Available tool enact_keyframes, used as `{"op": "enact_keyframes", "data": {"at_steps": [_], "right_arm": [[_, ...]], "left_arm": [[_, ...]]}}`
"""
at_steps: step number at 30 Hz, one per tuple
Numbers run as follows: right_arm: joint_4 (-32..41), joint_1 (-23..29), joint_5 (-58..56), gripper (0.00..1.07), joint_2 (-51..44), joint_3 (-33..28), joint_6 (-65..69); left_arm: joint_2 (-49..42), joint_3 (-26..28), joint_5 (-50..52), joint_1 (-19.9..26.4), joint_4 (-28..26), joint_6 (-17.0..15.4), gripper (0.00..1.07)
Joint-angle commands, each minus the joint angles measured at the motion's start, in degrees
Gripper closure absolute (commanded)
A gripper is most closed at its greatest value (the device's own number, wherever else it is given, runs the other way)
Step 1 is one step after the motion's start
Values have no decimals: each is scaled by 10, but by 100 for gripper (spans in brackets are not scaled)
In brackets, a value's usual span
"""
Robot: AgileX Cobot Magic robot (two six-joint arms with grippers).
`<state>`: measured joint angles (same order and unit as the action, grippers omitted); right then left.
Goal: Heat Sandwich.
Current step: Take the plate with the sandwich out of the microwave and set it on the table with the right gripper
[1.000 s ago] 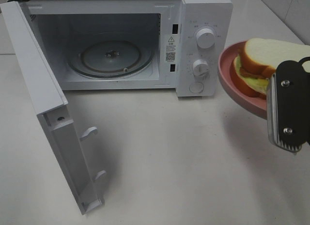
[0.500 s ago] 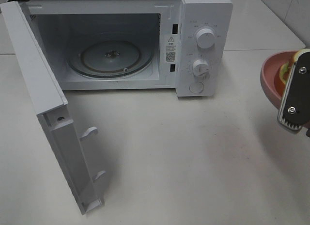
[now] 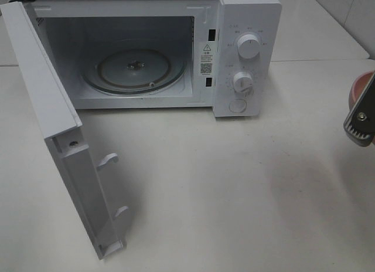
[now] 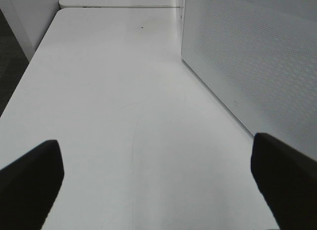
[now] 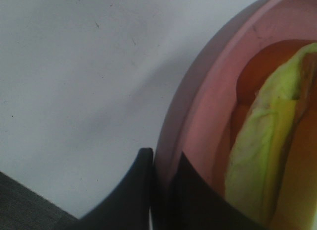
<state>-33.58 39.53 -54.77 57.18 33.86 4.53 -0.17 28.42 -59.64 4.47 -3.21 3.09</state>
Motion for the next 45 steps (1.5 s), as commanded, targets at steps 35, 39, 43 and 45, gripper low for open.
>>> {"op": "enact_keyframes", "data": {"at_steps": [35,39,43,45], "right_arm": [[-108,-96,54,107,262,91,268],[-107,-112,71,107,292,97,290],[-107,-123,85,107,316,98,304],[-112,-123,87,107,329,98,313]], "left_arm": [[-13,-1,3,-3,2,1,10],[-13,-1,3,-3,2,1,10],[-13,-1,3,-3,2,1,10],[-13,-1,3,-3,2,1,10]]}}
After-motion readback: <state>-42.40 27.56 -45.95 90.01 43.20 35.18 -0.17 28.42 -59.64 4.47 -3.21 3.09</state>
